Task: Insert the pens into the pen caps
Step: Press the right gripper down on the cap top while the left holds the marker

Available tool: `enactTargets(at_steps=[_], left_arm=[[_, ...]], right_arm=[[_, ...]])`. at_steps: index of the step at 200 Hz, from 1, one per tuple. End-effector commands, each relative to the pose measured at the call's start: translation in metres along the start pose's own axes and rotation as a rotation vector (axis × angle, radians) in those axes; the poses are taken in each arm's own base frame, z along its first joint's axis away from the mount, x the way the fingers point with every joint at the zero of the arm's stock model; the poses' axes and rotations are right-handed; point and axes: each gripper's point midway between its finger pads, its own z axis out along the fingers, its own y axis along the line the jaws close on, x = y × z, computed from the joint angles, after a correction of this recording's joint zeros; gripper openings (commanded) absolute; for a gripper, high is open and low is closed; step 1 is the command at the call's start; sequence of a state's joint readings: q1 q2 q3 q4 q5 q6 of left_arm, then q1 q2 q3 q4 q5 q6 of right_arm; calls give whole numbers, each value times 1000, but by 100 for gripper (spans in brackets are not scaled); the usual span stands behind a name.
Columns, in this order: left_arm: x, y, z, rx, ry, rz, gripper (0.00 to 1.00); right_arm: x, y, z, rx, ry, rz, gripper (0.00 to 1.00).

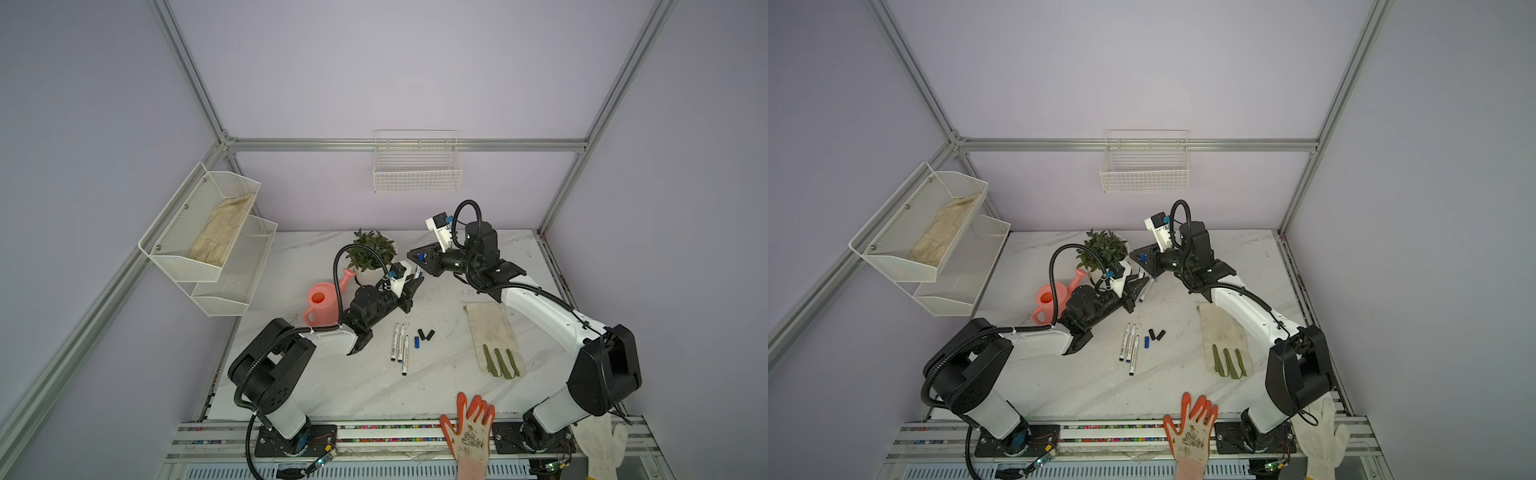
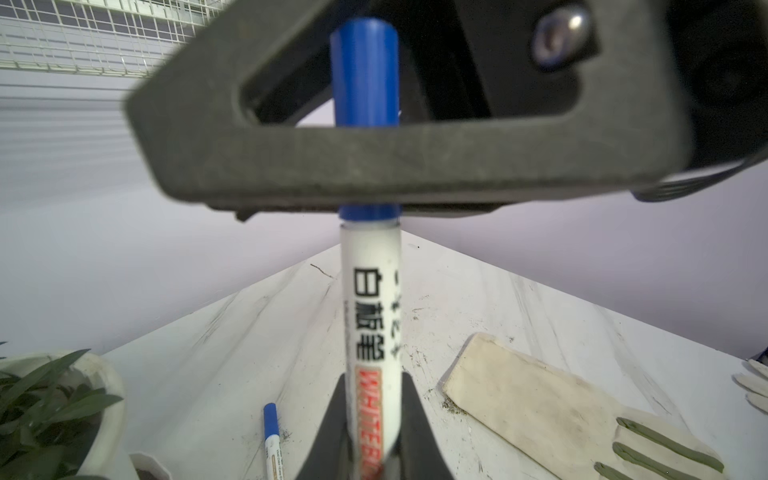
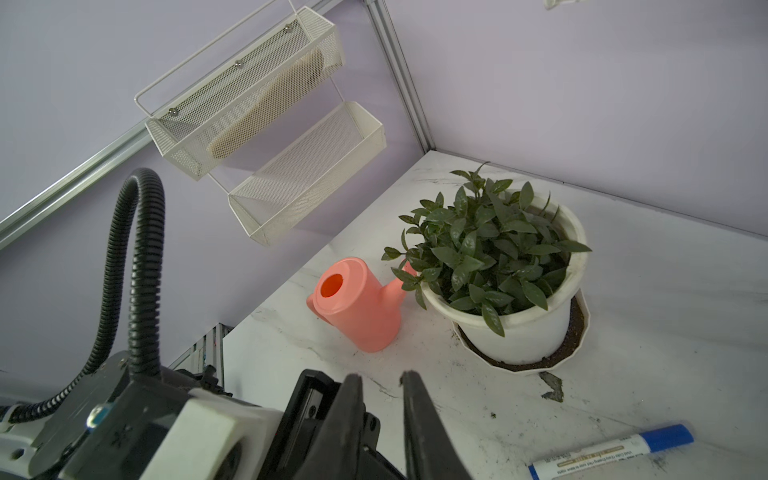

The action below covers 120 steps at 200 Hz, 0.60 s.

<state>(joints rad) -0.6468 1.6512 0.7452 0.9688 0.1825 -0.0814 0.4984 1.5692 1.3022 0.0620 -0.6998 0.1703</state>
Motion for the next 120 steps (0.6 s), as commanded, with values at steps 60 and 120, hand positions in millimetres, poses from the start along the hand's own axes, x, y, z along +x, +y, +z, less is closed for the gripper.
enactTargets(at_steps=[60,120], left_arm=[[5,2,-4,-10,-12,13,0],[9,1,-7,-11,-3,5,0]], right_arm=[[-22,19,-6,-40,-35,-43,24],[-20,14,0,-40,-22,-32,18]])
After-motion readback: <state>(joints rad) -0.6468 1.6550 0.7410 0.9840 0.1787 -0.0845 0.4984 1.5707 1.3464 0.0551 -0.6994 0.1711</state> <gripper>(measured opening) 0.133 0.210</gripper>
